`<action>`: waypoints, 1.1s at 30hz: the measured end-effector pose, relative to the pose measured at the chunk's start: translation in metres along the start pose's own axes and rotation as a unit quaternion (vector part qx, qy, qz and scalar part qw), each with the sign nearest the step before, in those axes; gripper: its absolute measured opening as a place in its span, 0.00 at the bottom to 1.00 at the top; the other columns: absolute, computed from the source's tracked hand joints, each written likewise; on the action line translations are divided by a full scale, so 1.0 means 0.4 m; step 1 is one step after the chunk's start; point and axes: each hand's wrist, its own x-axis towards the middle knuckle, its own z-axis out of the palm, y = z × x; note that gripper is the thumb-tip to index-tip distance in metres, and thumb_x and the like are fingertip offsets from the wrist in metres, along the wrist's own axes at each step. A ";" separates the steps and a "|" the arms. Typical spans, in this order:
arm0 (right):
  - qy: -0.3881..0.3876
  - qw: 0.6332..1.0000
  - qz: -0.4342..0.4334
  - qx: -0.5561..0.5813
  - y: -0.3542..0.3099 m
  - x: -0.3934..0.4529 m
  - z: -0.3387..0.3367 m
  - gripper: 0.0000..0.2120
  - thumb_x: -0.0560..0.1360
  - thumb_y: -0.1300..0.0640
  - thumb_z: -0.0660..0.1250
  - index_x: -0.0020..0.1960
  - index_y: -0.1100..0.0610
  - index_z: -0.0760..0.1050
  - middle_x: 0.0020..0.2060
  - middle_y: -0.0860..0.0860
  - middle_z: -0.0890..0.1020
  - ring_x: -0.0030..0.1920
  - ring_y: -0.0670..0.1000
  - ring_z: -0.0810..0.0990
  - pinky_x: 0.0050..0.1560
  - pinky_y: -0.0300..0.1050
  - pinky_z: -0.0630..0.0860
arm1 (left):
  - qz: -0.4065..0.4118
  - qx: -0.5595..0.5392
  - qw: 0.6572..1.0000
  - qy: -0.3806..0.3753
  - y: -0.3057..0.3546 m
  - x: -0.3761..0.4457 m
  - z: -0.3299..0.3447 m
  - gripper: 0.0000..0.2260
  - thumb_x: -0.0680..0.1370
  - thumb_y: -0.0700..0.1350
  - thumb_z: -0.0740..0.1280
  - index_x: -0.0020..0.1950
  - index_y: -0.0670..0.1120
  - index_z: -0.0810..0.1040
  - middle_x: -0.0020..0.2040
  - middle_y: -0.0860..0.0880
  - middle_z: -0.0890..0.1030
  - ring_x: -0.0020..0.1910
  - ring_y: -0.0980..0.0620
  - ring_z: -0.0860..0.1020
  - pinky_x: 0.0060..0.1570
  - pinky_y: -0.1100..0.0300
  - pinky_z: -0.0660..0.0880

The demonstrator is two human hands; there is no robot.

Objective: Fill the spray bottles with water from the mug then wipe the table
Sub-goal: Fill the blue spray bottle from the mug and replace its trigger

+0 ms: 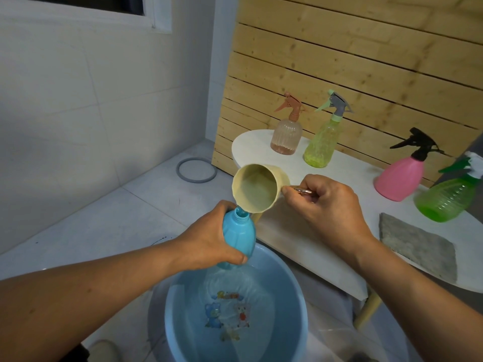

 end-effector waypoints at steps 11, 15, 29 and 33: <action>0.009 0.999 -0.023 -0.024 0.006 0.000 0.002 0.21 0.75 0.45 0.71 0.31 0.55 0.68 0.28 0.49 0.72 0.32 0.51 0.71 0.33 0.45 0.66 | -0.003 0.001 1.000 0.001 0.003 -0.004 0.000 0.40 0.64 0.49 0.85 0.67 0.61 0.63 0.58 0.60 0.75 0.56 0.55 0.79 0.50 0.56 0.84; 0.011 0.999 -0.033 -0.028 0.008 -0.001 0.003 0.21 0.76 0.46 0.71 0.32 0.55 0.69 0.28 0.49 0.73 0.33 0.52 0.72 0.33 0.46 0.66 | -0.001 0.001 1.000 0.002 0.002 -0.003 0.002 0.41 0.64 0.50 0.85 0.67 0.61 0.63 0.58 0.60 0.75 0.56 0.55 0.79 0.49 0.57 0.84; 0.011 0.998 -0.052 -0.037 0.006 -0.004 0.001 0.20 0.76 0.46 0.71 0.32 0.55 0.69 0.28 0.49 0.73 0.32 0.53 0.72 0.33 0.47 0.67 | -0.005 0.002 1.000 0.002 0.006 -0.007 0.003 0.40 0.64 0.49 0.85 0.66 0.61 0.63 0.58 0.60 0.75 0.56 0.55 0.79 0.48 0.59 0.84; 0.013 0.997 -0.059 -0.047 0.006 -0.005 0.002 0.21 0.76 0.45 0.70 0.31 0.53 0.67 0.28 0.48 0.71 0.32 0.52 0.71 0.33 0.47 0.67 | -0.002 0.007 1.000 0.000 0.005 -0.006 0.004 0.40 0.64 0.50 0.85 0.67 0.61 0.63 0.58 0.60 0.75 0.56 0.56 0.79 0.49 0.59 0.84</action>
